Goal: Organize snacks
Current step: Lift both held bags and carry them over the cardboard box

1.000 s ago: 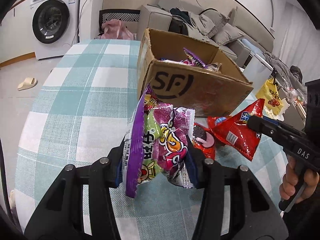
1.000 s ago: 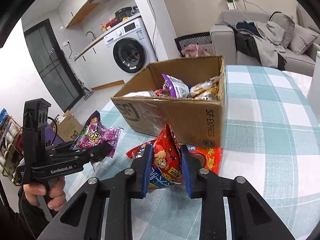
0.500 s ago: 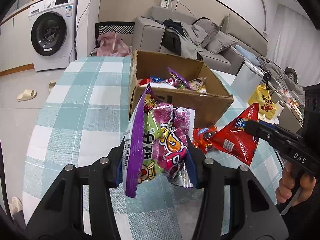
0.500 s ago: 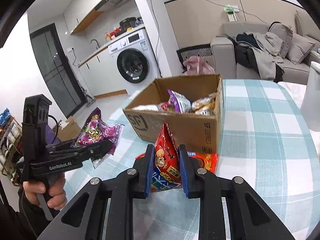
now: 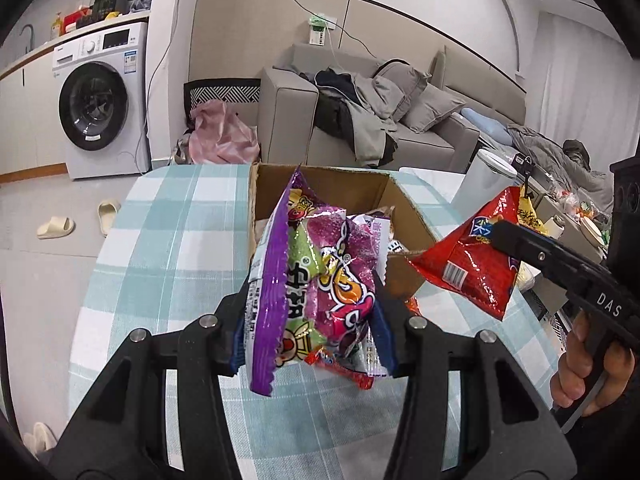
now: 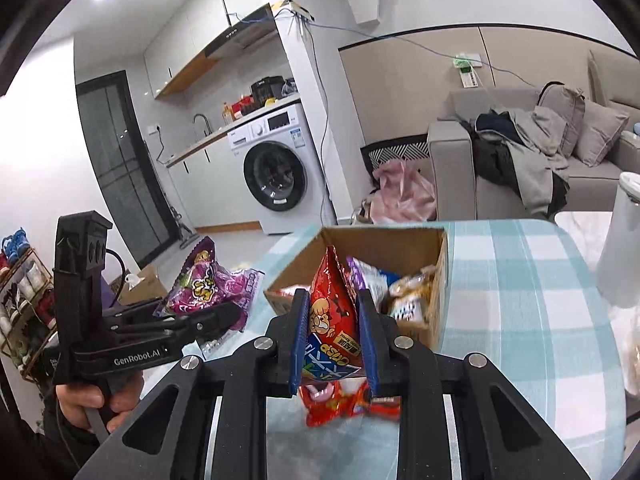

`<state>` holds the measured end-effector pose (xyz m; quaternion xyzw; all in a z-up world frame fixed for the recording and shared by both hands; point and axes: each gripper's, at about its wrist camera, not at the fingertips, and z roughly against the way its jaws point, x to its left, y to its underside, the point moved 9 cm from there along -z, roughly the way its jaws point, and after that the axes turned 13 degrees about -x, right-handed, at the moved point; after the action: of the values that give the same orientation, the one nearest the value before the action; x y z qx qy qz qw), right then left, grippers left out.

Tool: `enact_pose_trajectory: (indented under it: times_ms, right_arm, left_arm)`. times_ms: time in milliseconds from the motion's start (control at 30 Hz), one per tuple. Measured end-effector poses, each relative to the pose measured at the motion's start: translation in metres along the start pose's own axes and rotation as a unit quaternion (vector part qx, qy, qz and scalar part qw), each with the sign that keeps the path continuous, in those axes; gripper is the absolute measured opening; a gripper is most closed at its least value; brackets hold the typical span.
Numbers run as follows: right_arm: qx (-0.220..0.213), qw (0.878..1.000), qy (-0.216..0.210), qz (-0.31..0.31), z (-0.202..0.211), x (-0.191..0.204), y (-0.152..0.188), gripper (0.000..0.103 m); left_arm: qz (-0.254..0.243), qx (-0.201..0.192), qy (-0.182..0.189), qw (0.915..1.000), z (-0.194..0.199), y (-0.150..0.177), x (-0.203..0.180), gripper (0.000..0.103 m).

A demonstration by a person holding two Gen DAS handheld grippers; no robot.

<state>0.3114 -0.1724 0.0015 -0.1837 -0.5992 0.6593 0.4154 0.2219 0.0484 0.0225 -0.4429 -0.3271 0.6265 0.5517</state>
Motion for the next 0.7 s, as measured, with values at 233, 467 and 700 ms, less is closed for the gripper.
enact_pose_trajectory:
  times_ms: [233,467,700]
  right_arm:
    - [-0.017,1.000,0.003,-0.009,-0.005,-0.002,-0.016,0.023]
    - [-0.030,0.999,0.015,-0.018,-0.011,-0.008,-0.029,0.023]
    - [-0.033,0.999,0.031,-0.030,-0.022,-0.017,-0.033,0.023]
  left_arm:
    - [-0.007,-0.007,-0.001,1.0000,-0.006,-0.018,-0.008,0.046]
    - [-0.009,-0.011,-0.003,0.9999,-0.017,-0.029,-0.009,0.046]
    - [-0.006,-0.008,-0.001,0.9999,-0.031,-0.036,-0.010,0.046]
